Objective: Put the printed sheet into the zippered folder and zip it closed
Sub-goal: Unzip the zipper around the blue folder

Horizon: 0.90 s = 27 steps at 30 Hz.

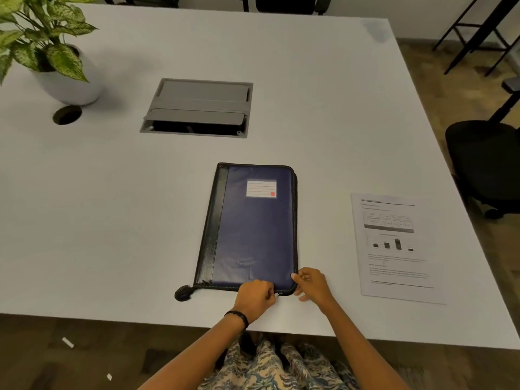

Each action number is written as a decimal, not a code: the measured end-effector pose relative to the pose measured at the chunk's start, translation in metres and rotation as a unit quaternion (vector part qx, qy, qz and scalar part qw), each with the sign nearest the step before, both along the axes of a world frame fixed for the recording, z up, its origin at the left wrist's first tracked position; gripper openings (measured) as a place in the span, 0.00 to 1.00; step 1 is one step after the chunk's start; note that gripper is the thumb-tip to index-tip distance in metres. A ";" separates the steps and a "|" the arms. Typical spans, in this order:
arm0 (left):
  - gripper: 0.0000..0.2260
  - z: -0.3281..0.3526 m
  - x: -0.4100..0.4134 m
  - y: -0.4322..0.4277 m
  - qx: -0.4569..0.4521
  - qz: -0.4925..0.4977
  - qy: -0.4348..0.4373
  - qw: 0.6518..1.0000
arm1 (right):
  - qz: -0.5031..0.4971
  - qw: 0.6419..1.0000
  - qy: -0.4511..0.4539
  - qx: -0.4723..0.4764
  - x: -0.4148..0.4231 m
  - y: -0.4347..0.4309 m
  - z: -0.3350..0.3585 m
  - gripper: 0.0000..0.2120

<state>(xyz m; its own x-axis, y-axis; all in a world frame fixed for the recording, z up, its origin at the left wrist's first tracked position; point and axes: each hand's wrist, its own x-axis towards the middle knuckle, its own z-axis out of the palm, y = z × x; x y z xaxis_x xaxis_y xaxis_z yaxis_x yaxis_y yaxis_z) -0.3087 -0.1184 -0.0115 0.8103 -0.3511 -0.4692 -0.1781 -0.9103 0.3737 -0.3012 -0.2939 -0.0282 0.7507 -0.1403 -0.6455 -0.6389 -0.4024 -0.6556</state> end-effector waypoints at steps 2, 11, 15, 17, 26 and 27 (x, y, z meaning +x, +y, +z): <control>0.10 0.001 0.001 0.010 0.005 -0.005 -0.004 1.000 | -0.011 1.000 -0.005 0.012 -0.001 0.001 0.002 0.09; 0.08 0.003 -0.001 0.072 0.001 0.014 -0.040 0.999 | -0.005 0.999 -0.004 0.046 -0.001 -0.001 0.006 0.09; 0.08 0.001 -0.006 0.088 0.000 0.026 -0.057 0.998 | -0.009 0.999 -0.011 0.038 -0.002 -0.001 0.006 0.08; 0.09 0.002 -0.008 0.100 0.003 0.049 -0.064 0.997 | -0.011 0.999 -0.013 0.037 -0.002 -0.001 0.007 0.08; 0.08 0.004 -0.013 0.139 0.044 0.113 -0.087 0.989 | -0.004 0.999 -0.018 0.038 -0.002 -0.003 0.004 0.08; 0.08 0.003 -0.013 0.139 0.044 0.111 -0.085 0.989 | -0.004 0.999 -0.017 0.039 -0.002 -0.003 0.003 0.08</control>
